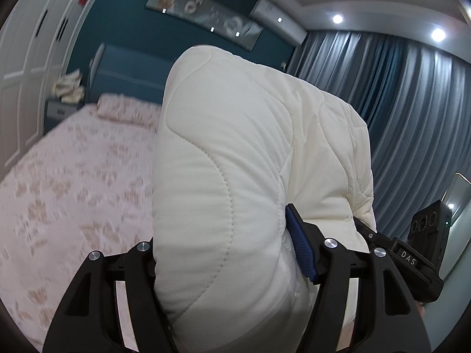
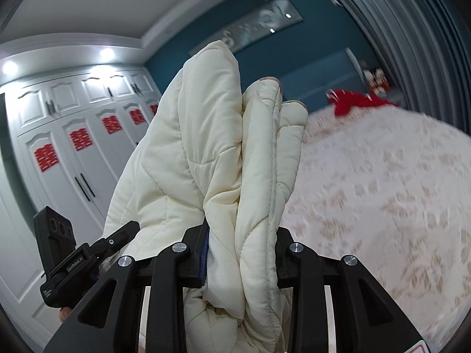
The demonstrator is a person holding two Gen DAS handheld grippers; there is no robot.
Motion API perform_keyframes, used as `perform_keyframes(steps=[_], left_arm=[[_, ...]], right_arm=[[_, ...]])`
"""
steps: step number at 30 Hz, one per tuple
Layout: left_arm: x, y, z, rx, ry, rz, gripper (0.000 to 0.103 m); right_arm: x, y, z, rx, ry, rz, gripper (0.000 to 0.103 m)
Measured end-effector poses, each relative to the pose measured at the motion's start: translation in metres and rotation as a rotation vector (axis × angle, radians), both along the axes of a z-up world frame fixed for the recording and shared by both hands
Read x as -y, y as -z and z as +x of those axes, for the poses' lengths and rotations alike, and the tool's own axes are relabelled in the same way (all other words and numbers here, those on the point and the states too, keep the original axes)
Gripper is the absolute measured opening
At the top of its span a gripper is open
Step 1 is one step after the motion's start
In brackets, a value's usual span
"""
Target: Fold large clothes
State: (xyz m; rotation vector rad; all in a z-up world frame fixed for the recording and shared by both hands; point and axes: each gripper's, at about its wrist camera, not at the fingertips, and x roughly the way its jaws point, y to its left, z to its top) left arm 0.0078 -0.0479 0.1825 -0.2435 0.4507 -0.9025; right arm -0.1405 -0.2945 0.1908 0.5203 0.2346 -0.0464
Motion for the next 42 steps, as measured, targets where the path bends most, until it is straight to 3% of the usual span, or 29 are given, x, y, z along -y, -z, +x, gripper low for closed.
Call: perform_keyframes(steps=[10,27,34,42], left_arm=[[-0.042,-0.042,0.002,0.121,-0.054,-0.06,0.064],[-0.091,-0.062,0.053,0.23,-0.139,-0.118,0.064],[-0.083,-0.031,0.105,0.208,-0.162,-0.09,0.065],[-0.058,0.043,0.189,0.104,-0.166,-0.024,0.065]], right_arm=[[-0.041,-0.052,0.02,0.077,-0.045,-0.104,0.029],[-0.079,-0.081,0.105,0.123,-0.134,-0.193,0.03],[-0.067,-0.047,0.17,0.097,-0.169,-0.153,0.03],[-0.044,0.025,0.247,-0.029,-0.168,-0.103,0.03]])
